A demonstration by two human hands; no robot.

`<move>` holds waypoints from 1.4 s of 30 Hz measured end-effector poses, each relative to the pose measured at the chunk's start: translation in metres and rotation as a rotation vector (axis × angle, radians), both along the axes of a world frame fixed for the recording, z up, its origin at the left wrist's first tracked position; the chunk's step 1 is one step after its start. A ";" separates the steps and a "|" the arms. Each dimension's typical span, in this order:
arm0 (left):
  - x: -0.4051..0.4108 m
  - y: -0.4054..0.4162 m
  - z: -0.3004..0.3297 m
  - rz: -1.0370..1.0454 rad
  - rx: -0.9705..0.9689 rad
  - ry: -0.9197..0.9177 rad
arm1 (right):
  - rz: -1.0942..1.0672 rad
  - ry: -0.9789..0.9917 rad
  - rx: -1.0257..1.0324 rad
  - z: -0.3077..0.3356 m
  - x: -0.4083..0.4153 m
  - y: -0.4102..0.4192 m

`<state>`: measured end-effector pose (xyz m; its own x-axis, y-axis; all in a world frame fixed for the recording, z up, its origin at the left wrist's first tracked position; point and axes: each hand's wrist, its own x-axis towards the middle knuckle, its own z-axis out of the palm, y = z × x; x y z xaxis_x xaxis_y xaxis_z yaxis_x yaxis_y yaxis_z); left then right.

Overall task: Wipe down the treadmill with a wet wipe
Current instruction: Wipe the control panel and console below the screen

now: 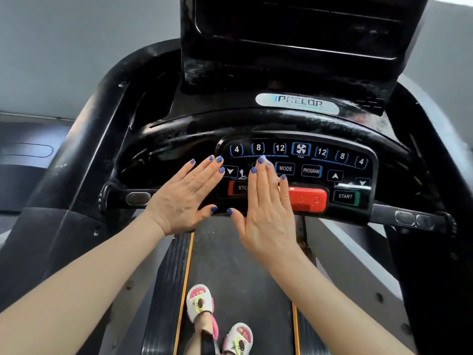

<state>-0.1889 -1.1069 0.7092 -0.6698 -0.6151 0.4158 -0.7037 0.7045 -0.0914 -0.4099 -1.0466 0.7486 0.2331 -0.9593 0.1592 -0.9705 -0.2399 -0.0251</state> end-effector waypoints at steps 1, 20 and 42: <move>0.000 0.000 0.000 0.000 -0.002 0.000 | 0.046 0.035 0.008 -0.002 -0.003 0.003; -0.046 0.012 -0.005 0.067 -0.114 0.028 | 0.356 0.143 0.013 0.021 -0.141 -0.005; -0.048 0.013 -0.004 0.079 -0.126 0.034 | 0.141 0.045 0.040 0.022 -0.082 -0.009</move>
<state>-0.2373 -1.0942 0.7050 -0.6057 -0.6066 0.5148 -0.7605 0.6316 -0.1506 -0.4916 -1.0551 0.7706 0.3720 -0.9219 0.1081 -0.9275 -0.3737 0.0056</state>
